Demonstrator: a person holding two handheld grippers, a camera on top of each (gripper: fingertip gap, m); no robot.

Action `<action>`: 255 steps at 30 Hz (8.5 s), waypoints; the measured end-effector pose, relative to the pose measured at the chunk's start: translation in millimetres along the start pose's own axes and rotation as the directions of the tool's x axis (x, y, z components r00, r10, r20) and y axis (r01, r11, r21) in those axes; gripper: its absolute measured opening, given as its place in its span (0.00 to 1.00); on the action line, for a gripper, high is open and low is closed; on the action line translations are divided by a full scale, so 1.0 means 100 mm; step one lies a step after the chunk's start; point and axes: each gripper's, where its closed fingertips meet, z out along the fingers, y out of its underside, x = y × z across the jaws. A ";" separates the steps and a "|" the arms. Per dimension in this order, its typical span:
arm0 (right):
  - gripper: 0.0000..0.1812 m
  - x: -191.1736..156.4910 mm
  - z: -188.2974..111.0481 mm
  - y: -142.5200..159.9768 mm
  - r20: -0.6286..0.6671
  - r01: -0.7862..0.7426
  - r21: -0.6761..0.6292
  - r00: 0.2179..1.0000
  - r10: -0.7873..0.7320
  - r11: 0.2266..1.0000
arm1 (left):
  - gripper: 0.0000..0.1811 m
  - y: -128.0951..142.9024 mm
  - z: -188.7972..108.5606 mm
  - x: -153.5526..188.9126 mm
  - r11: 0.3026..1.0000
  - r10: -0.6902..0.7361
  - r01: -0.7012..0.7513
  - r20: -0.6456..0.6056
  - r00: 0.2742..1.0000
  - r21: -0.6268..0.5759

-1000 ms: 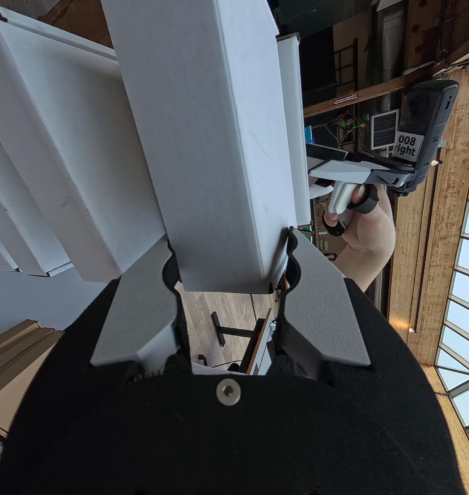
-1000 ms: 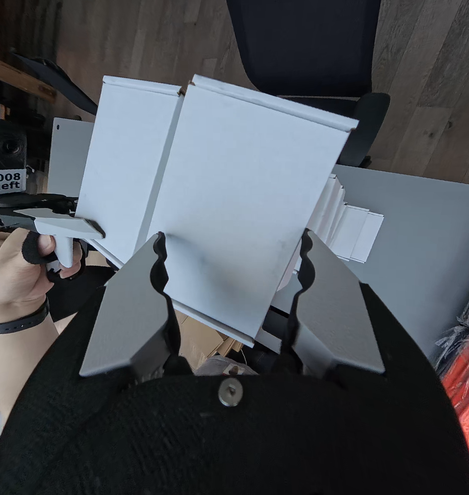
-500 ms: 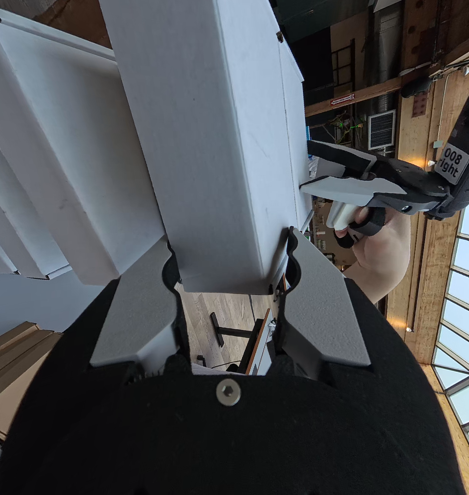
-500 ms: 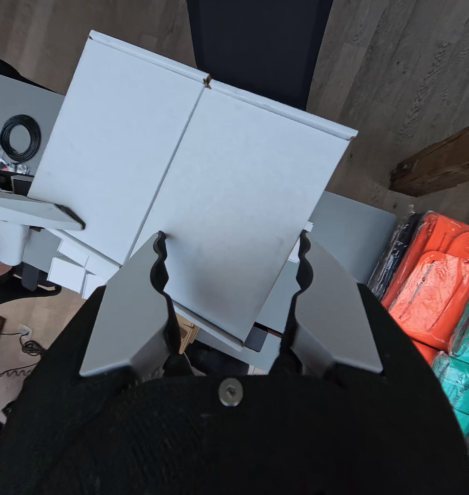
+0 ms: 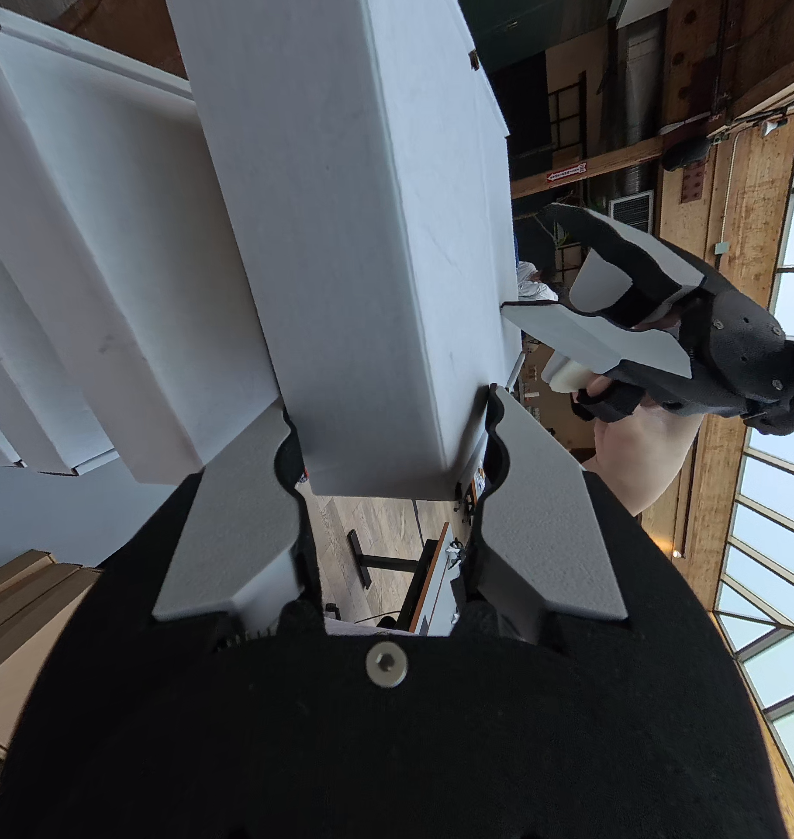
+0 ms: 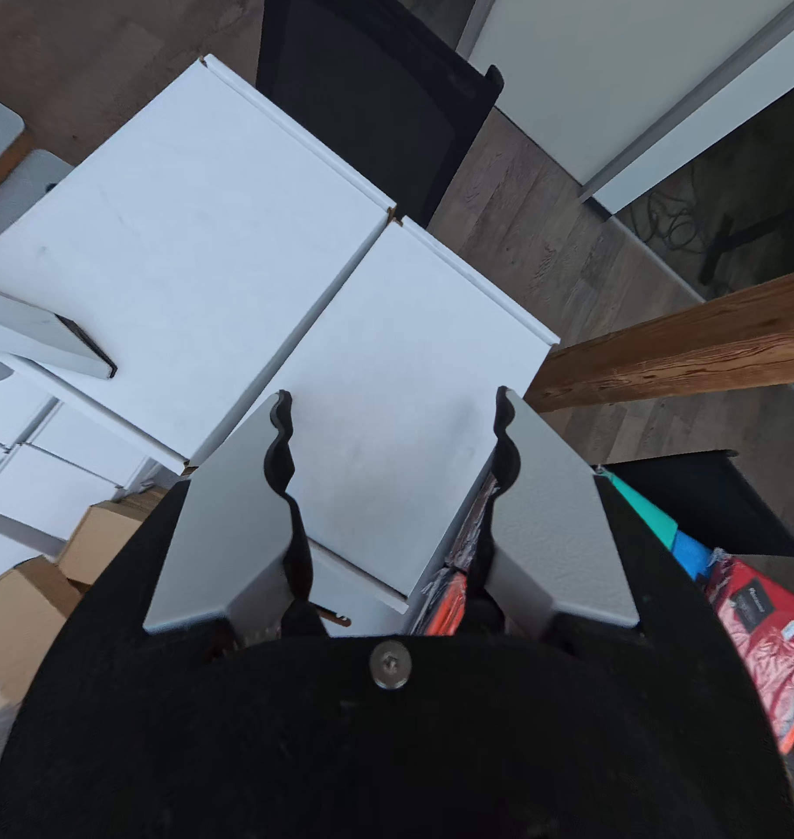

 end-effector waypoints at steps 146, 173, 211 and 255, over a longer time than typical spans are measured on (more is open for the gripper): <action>0.34 -0.51 0.07 -0.12 0.217 -0.192 0.060 0.960 0.175 0.979 | 0.79 0.31 -1.84 0.75 0.901 0.384 -0.309 -0.226 0.895 0.306; 0.34 -0.50 0.05 -0.10 0.246 -0.171 0.085 0.958 0.146 0.982 | 0.79 -1.19 0.70 0.55 0.955 0.298 -0.267 0.442 0.846 -0.133; 0.24 -0.92 -0.47 0.40 -0.373 0.792 0.503 0.560 -0.740 0.346 | 0.77 -1.00 0.89 0.48 0.919 0.385 -0.346 0.631 0.674 -0.191; 0.14 -0.78 -0.43 0.25 0.081 -0.213 0.814 0.963 0.259 0.541 | 0.76 -0.98 0.83 0.51 0.935 0.332 -0.326 0.665 0.669 -0.139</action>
